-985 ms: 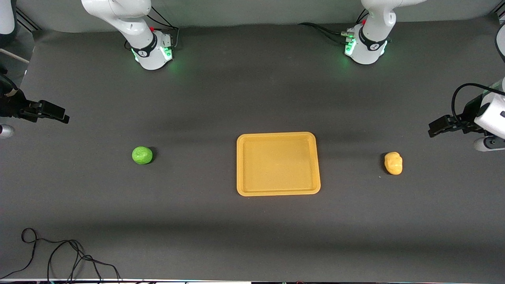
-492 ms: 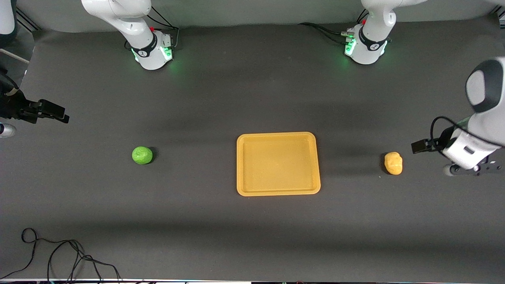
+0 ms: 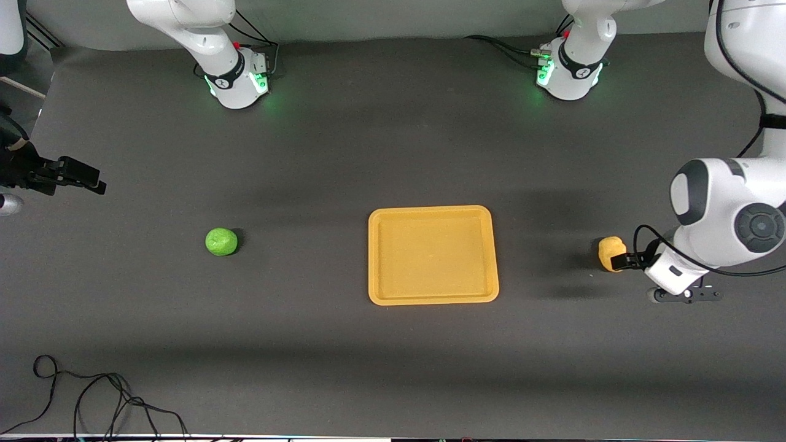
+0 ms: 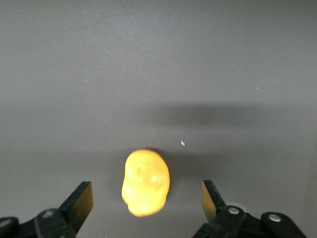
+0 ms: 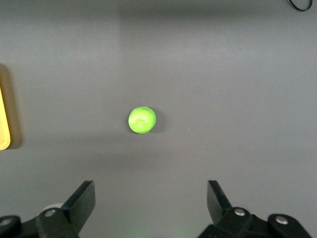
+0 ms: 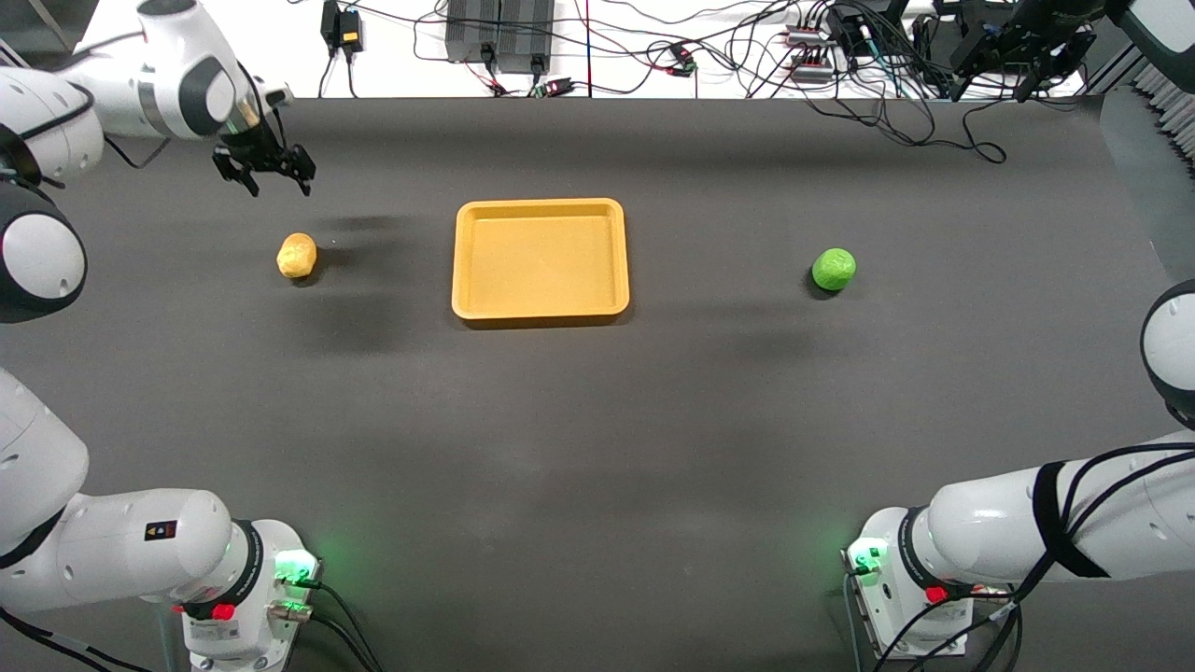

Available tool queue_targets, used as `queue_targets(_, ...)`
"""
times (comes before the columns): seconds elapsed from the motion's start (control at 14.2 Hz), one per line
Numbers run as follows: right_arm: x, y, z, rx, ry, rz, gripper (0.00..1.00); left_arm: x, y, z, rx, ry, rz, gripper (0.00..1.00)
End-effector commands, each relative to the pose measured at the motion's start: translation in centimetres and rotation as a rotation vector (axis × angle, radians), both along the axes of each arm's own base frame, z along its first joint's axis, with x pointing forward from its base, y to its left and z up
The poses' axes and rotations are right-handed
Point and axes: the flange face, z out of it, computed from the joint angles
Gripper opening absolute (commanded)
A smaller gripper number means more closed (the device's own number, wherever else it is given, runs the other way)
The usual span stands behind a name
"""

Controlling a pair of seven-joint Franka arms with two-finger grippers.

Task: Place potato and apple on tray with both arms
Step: 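Lower the left gripper onto the yellow potato and close it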

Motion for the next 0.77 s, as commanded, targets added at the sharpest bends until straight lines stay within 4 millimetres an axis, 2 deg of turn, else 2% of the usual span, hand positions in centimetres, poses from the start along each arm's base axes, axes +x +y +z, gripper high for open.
queue_targets(0.0, 0.0, 0.0, 0.1, -0.014, -0.011, 0.023, 1.0, -2.3, 0.5, -3.3, 0.002, -0.015, -0.015, 0.96)
queue_targets(0.21, 0.1, 0.0, 0.1, -0.014, -0.01, 0.021, 1.0, -2.5, 1.5, -6.9, 0.003, -0.011, -0.017, 0.96)
queue_targets(0.28, 0.1, 0.1, 0.1, -0.014, -0.008, 0.019, 1.0, -2.6, 2.6, -7.4, 0.003, -0.011, -0.009, 0.96)
queue_targets(0.35, 0.1, 0.1, 0.1, -0.014, -0.008, 0.019, 1.0, -2.7, 2.7, -7.8, 0.001, -0.003, -0.009, 0.95)
queue_targets(0.49, 0.0, 0.1, 0.0, -0.014, -0.002, 0.019, 1.0, -3.1, 2.7, -8.4, 0.0, 0.017, -0.008, 0.86)
queue_targets(0.7, 0.0, 0.1, 0.1, -0.014, 0.0, 0.019, 1.0, -3.3, 2.5, -8.5, -0.002, 0.035, -0.006, 0.61)
